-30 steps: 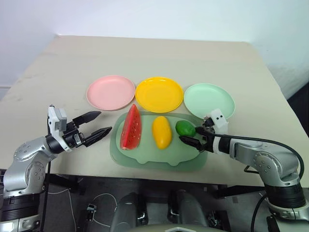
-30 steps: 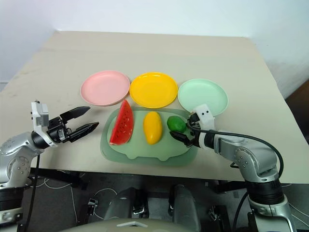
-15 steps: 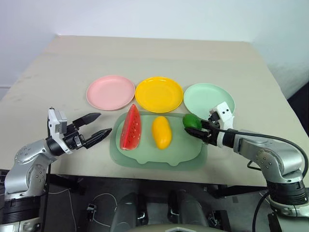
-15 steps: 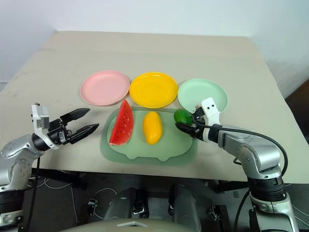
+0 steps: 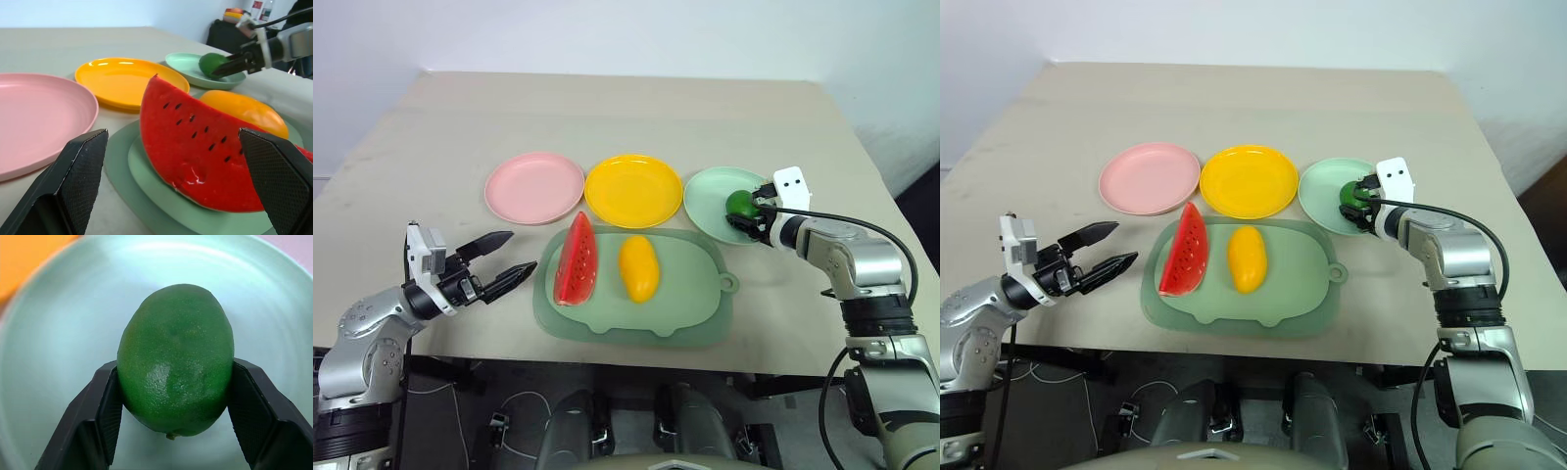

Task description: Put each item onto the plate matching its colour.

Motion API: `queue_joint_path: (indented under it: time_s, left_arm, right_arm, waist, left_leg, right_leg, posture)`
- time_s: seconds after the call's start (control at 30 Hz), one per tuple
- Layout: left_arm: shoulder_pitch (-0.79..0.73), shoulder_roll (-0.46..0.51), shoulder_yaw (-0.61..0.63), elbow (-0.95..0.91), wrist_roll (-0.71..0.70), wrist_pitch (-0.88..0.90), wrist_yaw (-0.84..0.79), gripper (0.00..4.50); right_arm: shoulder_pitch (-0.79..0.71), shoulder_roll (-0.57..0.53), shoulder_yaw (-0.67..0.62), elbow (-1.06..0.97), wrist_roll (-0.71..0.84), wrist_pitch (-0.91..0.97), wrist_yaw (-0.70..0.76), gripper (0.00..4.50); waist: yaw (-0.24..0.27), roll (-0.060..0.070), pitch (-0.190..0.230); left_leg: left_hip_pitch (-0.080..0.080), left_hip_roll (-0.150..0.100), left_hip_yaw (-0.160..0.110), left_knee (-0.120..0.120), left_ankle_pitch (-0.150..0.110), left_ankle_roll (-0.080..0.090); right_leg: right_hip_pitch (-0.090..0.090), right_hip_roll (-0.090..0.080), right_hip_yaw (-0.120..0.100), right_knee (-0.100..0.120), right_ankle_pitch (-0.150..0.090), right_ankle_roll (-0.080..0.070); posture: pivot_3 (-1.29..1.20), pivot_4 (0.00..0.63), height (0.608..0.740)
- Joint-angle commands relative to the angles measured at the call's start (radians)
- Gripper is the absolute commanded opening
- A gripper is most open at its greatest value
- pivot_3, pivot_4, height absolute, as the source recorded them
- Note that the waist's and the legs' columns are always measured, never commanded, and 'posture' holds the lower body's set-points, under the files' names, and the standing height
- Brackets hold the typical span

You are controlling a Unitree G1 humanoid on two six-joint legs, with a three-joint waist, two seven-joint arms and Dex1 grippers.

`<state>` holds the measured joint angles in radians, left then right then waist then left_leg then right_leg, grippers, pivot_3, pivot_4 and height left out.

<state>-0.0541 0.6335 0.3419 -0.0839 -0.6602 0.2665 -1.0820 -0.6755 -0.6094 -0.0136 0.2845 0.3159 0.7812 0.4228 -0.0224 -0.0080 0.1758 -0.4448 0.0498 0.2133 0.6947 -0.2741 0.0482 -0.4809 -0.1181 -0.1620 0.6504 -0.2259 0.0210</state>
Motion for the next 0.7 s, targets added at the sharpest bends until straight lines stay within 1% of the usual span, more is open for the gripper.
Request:
queue_joint_path:
  time_s: [0.03, 0.07, 0.1, 0.17, 0.2, 0.27, 0.4, 0.5, 0.6, 0.7]
  left_arm:
    - [0.009, 0.004, 0.021, -0.039, -0.007, -0.019, 0.008, 4.5]
    - [0.011, 0.003, 0.021, -0.04, -0.006, -0.02, 0.009, 4.5]
    - [0.014, 0.002, 0.02, -0.04, -0.006, -0.022, 0.01, 4.5]
    - [0.018, 0.002, 0.019, -0.039, -0.005, -0.024, 0.009, 4.5]
    - [0.019, 0.002, 0.018, -0.038, -0.005, -0.025, 0.009, 4.5]
    - [0.018, 0.003, 0.015, -0.035, -0.004, -0.026, 0.01, 4.5]
    - [0.007, 0.007, 0.014, -0.018, 0.001, -0.034, 0.007, 4.5]
    - [0.003, 0.011, 0.011, -0.007, 0.003, -0.036, -0.001, 4.5]
    - [-0.002, 0.009, 0.005, 0.0, 0.006, -0.037, -0.004, 4.5]
    - [-0.013, 0.007, 0.0, 0.011, 0.01, -0.037, -0.008, 4.5]
  right_arm:
    - [-0.052, -0.008, -0.006, 0.04, -0.044, -0.044, 0.014, 2.73]
    - [-0.045, -0.017, 0.006, 0.028, -0.054, -0.057, 0.038, 3.47]
    - [-0.039, -0.021, 0.012, 0.02, -0.062, -0.065, 0.053, 3.69]
    - [-0.035, -0.022, 0.006, 0.013, -0.07, -0.066, 0.065, 4.37]
    - [-0.033, -0.025, 0.0, 0.001, -0.07, -0.055, 0.07, 4.44]
    - [-0.021, -0.043, -0.008, -0.041, -0.066, -0.023, 0.087, 4.44]
    - [0.015, -0.107, -0.059, -0.197, -0.02, 0.133, 0.114, 4.44]
    - [0.011, -0.122, -0.117, -0.308, 0.022, 0.256, 0.095, 4.44]
    - [-0.018, -0.091, -0.18, -0.438, 0.099, 0.425, 0.072, 4.44]
    - [-0.062, -0.029, -0.215, -0.587, 0.19, 0.608, 0.059, 4.44]
  waist:
    - [-0.001, 0.0, 0.0]
    - [-0.001, 0.0, 0.0]
    - [-0.001, 0.0, 0.0]
    - [0.0, 0.0, 0.0]
    - [0.001, 0.0, 0.0]
    - [0.002, 0.0, 0.0]
    - [0.005, 0.001, 0.0]
    - [0.003, 0.001, 0.0]
    - [-0.001, 0.001, 0.0]
    - [-0.005, 0.001, 0.001]
  left_leg:
    - [0.0, 0.0, 0.0, 0.0, 0.0, 0.0]
    - [0.0, 0.0, 0.0, 0.001, 0.0, 0.0]
    - [0.0, 0.001, 0.0, 0.001, 0.0, 0.0]
    - [0.0, 0.001, 0.0, 0.001, 0.0, 0.0]
    - [0.0, 0.001, 0.0, 0.001, 0.0, 0.0]
    - [0.0, 0.001, 0.0, 0.002, 0.0, 0.0]
    - [0.0, 0.0, 0.0, 0.002, 0.0, 0.0]
    - [0.0, 0.001, -0.001, 0.002, 0.0, 0.0]
    - [0.001, 0.001, -0.001, 0.002, 0.0, 0.0]
    - [0.001, 0.002, -0.001, 0.001, 0.0, -0.001]
  right_leg:
    - [0.0, 0.0, 0.0, 0.001, 0.0, 0.0]
    - [0.0, 0.0, 0.0, 0.001, 0.0, 0.0]
    - [0.0, 0.0, 0.0, 0.001, 0.0, 0.0]
    - [0.0, 0.0, 0.0, 0.001, -0.001, -0.002]
    - [0.0, 0.0, 0.0, 0.001, -0.001, -0.002]
    - [0.0, 0.0, 0.0, 0.001, -0.001, -0.002]
    - [0.0, -0.001, 0.0, 0.001, -0.001, -0.002]
    - [0.0, -0.001, 0.0, 0.001, -0.001, -0.002]
    - [0.0, -0.001, 0.0, 0.001, -0.001, -0.002]
    - [-0.001, 0.0, 0.0, 0.002, -0.001, -0.003]
  posture:
    - [0.0, 0.15, 0.696]
    - [0.0, 0.15, 0.696]
    - [0.0, 0.15, 0.696]
    - [0.0, 0.15, 0.696]
    - [0.0, 0.15, 0.696]
    - [0.0, 0.15, 0.696]
    - [0.0, 0.15, 0.696]
    - [0.0, 0.15, 0.696]
    - [0.0, 0.15, 0.696]
    - [0.0, 0.15, 0.696]
